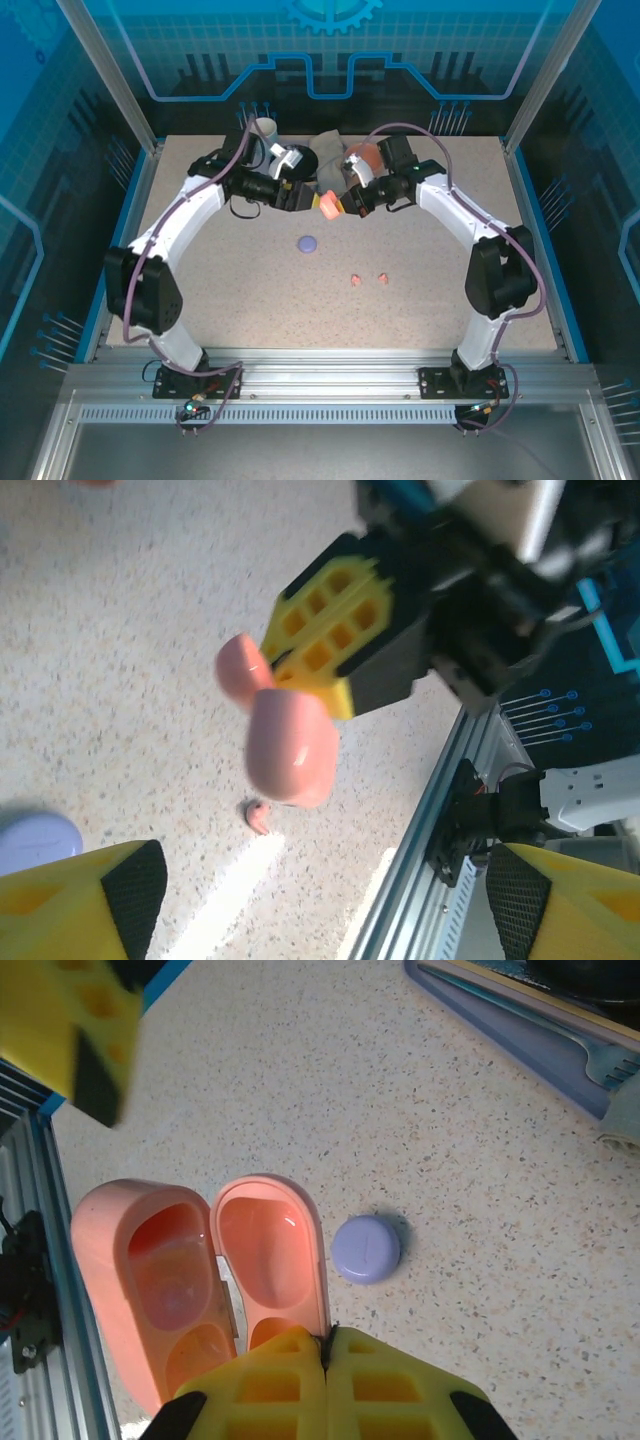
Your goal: Insert the wireless bluetooth earbuds into the charging case
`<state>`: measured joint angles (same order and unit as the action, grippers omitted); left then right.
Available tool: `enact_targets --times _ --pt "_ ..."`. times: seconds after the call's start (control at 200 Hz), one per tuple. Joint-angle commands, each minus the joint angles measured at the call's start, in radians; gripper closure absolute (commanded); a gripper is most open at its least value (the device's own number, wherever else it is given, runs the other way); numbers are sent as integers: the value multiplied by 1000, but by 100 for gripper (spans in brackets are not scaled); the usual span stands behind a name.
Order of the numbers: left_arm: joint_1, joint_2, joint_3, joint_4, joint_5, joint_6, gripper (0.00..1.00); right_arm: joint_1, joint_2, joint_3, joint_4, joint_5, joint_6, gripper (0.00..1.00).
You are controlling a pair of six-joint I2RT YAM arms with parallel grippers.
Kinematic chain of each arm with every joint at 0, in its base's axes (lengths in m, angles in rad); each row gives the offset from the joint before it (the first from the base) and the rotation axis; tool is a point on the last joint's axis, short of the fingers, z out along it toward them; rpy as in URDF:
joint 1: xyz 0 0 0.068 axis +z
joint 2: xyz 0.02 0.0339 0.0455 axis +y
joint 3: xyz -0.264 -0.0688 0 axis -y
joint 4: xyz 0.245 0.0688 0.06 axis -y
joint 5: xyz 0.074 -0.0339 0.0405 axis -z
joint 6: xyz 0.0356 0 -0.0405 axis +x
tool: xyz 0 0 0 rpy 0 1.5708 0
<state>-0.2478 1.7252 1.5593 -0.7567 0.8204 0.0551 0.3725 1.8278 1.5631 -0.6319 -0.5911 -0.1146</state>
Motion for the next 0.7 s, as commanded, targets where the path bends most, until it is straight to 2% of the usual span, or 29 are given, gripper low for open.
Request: enact_targets --times 0.0,0.14,0.35,0.695 --pt "12 72 69 -197 20 120 12 2 31 49 -94 -19 -108 100" --pt "12 134 139 -271 63 171 12 22 56 72 -131 -37 -151 100" --pt "12 198 206 -429 135 270 22 57 81 97 -173 -18 -201 100" --pt "10 215 150 -418 167 284 32 122 90 145 -203 -3 -220 100"
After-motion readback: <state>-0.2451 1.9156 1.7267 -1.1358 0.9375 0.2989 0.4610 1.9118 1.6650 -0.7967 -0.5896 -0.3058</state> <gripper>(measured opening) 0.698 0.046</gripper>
